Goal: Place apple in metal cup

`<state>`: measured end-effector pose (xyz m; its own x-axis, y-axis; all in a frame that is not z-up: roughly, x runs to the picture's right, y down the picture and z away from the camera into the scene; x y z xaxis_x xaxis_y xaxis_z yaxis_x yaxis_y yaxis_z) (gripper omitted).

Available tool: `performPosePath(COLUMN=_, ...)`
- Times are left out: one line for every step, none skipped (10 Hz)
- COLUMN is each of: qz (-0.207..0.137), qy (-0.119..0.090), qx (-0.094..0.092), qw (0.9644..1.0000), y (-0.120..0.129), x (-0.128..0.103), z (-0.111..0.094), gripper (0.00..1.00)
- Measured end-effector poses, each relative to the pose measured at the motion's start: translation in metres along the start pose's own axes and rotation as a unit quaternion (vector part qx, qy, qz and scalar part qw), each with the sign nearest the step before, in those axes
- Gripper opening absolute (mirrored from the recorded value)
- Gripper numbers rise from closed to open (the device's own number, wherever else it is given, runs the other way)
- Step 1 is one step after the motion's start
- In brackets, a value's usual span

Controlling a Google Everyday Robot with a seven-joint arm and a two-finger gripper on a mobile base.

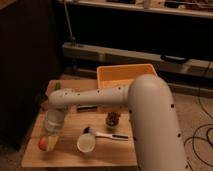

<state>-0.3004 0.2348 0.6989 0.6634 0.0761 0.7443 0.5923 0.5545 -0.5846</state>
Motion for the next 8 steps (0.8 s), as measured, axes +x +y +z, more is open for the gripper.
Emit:
performPosePath(qz=-0.006, qy=0.006, qx=0.014, qw=0.9999, y=-0.008, x=-0.013, z=-0.027, gripper=0.00)
performPosePath(qz=-0.010, qy=0.008, qx=0.024, qw=0.9996, y=-0.015, x=-0.021, z=-0.044, gripper=0.00)
performPosePath(qz=-0.012, qy=0.007, qx=0.039, qw=0.9991, y=-0.028, x=-0.031, z=-0.063, gripper=0.00)
performPosePath(qz=-0.013, qy=-0.001, qx=0.055, qw=0.9984, y=-0.044, x=-0.037, z=-0.076, gripper=0.00)
performPosePath(qz=-0.011, qy=-0.014, qx=0.081, qw=0.9965, y=-0.063, x=-0.044, z=-0.085, gripper=0.00)
performPosePath(qz=-0.004, qy=-0.020, qx=0.104, qw=0.9944, y=-0.076, x=-0.044, z=-0.091, gripper=0.00)
performPosePath(qz=-0.001, qy=-0.023, qx=0.114, qw=0.9933, y=-0.081, x=-0.044, z=-0.094, gripper=0.00)
performPosePath(qz=0.000, qy=-0.023, qx=0.114, qw=0.9932, y=-0.081, x=-0.044, z=-0.094, gripper=0.00)
